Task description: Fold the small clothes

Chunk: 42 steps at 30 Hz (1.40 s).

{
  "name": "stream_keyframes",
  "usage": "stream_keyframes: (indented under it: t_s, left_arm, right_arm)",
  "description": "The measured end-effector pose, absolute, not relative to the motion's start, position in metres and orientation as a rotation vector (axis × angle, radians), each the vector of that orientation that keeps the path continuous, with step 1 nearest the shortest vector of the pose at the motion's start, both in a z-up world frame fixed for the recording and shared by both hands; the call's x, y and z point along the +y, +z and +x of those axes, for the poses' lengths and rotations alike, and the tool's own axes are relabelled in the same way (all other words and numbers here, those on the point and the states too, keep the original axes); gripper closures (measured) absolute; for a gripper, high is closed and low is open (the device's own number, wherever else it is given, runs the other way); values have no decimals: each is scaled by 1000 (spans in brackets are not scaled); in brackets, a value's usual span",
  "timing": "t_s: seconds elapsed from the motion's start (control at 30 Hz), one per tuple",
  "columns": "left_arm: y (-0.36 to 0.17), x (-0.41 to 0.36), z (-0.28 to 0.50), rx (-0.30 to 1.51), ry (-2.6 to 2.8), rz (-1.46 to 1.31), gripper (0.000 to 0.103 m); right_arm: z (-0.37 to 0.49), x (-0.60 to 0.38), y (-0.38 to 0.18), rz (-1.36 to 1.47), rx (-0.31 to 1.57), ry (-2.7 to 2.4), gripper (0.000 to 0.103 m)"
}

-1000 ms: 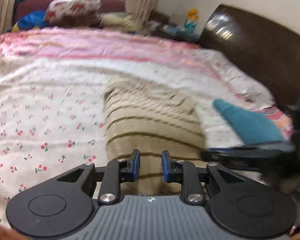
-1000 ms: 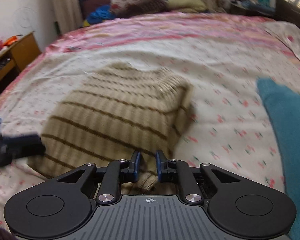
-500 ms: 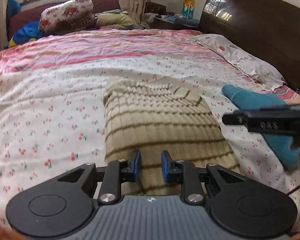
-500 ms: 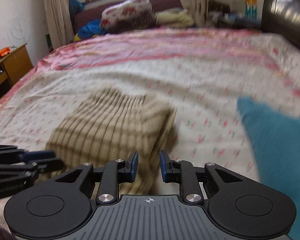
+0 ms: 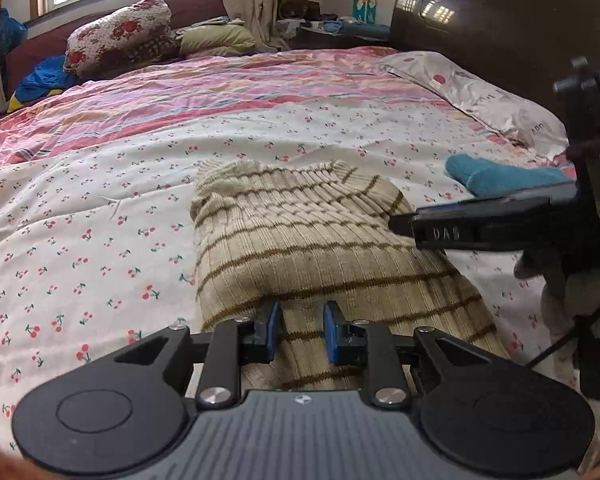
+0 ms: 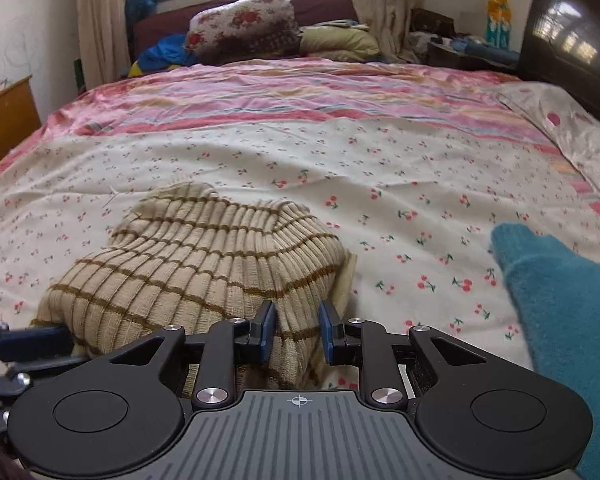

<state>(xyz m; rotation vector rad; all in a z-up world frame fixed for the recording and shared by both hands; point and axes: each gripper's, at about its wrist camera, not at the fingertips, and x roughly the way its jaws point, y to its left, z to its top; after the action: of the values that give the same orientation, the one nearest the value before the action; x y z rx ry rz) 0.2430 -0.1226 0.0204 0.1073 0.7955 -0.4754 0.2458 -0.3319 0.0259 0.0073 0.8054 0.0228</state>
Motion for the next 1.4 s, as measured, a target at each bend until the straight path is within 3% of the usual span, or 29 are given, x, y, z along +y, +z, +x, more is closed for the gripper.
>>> stream_keyframes:
  t_s: [0.3, 0.33, 0.4, 0.43, 0.47, 0.63, 0.83, 1.0, 1.1, 1.17, 1.27, 1.33, 1.4]
  left_arm:
    - [39, -93, 224, 750, -483, 39, 69]
    - [41, -87, 225, 743, -477, 11, 65]
    - [42, -75, 233, 737, -460, -51, 62]
    - [40, -70, 239, 744, -453, -86, 60]
    - [37, -66, 245, 755, -454, -122, 59]
    - [11, -61, 269, 813, -470, -200, 49]
    - [-5, -48, 269, 839, -551, -238, 47]
    - [-24, -56, 279, 873, -572, -308, 42]
    - [-24, -61, 276, 869, -577, -300, 42]
    - [-23, -60, 271, 878, -594, -290, 47]
    - [-22, -53, 260, 905, -618, -315, 55]
    - [-21, -49, 245, 924, -648, -322, 70]
    - [-18, -45, 226, 929, -671, -316, 70]
  right_arm:
    - [204, -339, 48, 69, 773, 53, 75]
    - [199, -342, 47, 87, 776, 57, 71]
    - [192, -348, 43, 152, 788, 78, 54]
    - [190, -352, 41, 185, 791, 83, 41]
    - [190, -357, 38, 220, 793, 90, 36]
    - [200, -374, 10, 447, 864, 142, 36]
    - [200, -388, -7, 599, 860, 210, 35]
    - [207, -386, -15, 642, 848, 253, 26]
    - [210, -378, -15, 630, 853, 267, 28]
    - [210, -372, -15, 631, 877, 289, 49]
    - [204, -370, -14, 661, 903, 306, 68]
    - [197, -369, -12, 693, 914, 327, 74]
    - [186, -365, -5, 675, 923, 347, 76]
